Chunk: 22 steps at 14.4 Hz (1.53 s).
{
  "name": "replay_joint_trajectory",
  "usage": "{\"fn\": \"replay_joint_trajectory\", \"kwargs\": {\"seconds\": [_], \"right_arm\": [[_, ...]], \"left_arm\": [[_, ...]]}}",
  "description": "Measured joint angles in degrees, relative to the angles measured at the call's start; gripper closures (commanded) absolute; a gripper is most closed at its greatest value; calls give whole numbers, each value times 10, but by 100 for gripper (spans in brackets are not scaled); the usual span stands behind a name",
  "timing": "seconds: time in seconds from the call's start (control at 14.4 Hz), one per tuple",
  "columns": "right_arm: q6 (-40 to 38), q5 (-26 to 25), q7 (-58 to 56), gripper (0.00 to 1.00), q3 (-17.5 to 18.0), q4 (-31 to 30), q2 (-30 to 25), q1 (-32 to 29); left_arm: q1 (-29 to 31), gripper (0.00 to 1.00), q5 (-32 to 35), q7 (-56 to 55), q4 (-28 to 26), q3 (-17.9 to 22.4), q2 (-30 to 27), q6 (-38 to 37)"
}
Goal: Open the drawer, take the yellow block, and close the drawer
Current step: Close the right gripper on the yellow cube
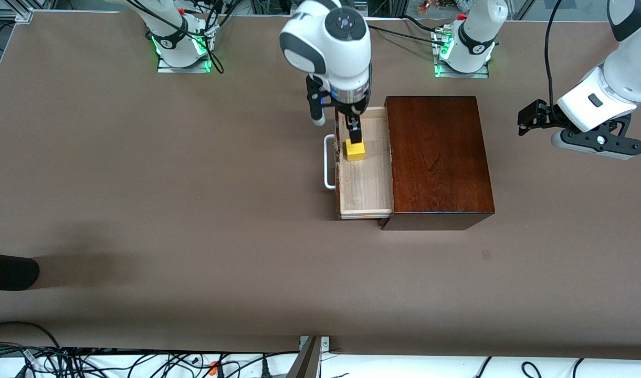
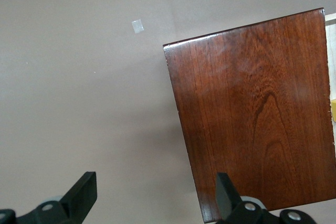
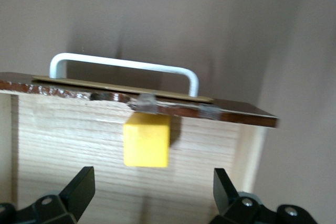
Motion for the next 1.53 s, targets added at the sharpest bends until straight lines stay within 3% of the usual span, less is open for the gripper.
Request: {"fn": "replay_joint_trajectory", "kwargs": {"seconds": [1.11,1.18,1.32,1.39,1.53], "right_arm": [[71,-28,0,0,-35,2,67,26],[73,-28,0,16,-39,2,71,30],[75,-28,0,88,-42,3,77,35],[75,-29,0,100,-42,3,77,36],[75,-32,0,100,-42,5,77,36]], "left_arm": [[1,0,0,0,0,1,0,0],[1,0,0,0,0,1,0,0],[1,0,0,0,0,1,0,0],[1,0,0,0,0,1,0,0],[1,0,0,0,0,1,0,0]]}}
